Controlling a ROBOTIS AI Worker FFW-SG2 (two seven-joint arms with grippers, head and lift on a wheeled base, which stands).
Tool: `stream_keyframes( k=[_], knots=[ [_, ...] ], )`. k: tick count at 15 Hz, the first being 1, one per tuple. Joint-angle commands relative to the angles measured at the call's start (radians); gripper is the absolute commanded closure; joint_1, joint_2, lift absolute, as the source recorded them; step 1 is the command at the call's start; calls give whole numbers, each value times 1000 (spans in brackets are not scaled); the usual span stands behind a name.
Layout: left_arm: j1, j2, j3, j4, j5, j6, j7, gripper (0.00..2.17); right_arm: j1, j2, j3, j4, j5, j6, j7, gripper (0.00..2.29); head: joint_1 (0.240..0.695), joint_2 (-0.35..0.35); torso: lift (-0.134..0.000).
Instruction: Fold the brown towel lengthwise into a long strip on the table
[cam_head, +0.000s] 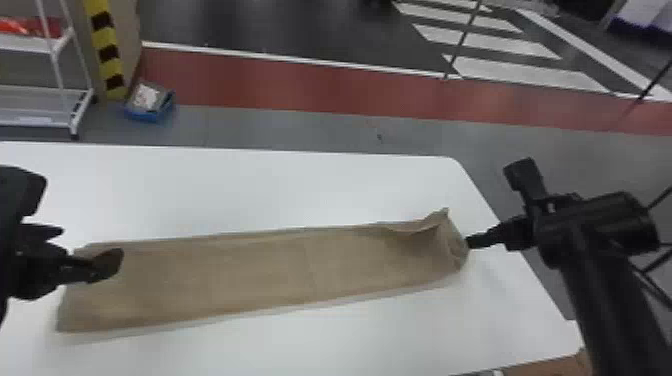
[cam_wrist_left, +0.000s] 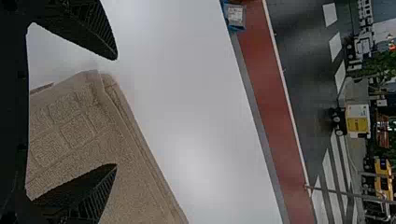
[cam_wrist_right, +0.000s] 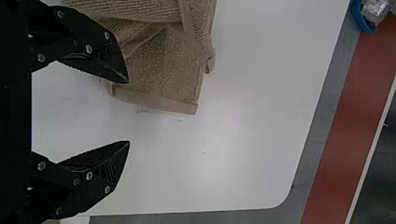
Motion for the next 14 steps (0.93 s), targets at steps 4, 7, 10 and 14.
stream_keyframes(
  k=[4,7,10,14],
  knots=[
    [3,7,3,0,0,0,0,63,-6,31,24,13,1,-19,50,505,695,-267,-92],
    [1,7,2,13,0,-18,0,63,-6,31,45,23,22,-19,79,508,695,-247,-92],
    [-5,4,-6,25,0,-31,0,63,-6,31,56,60,34,-53,79,653,695,-245,-92],
    [-7,7,-4,25,1,-31,0,66,-2,31,50,59,33,-53,93,684,695,-245,-92]
  ],
)
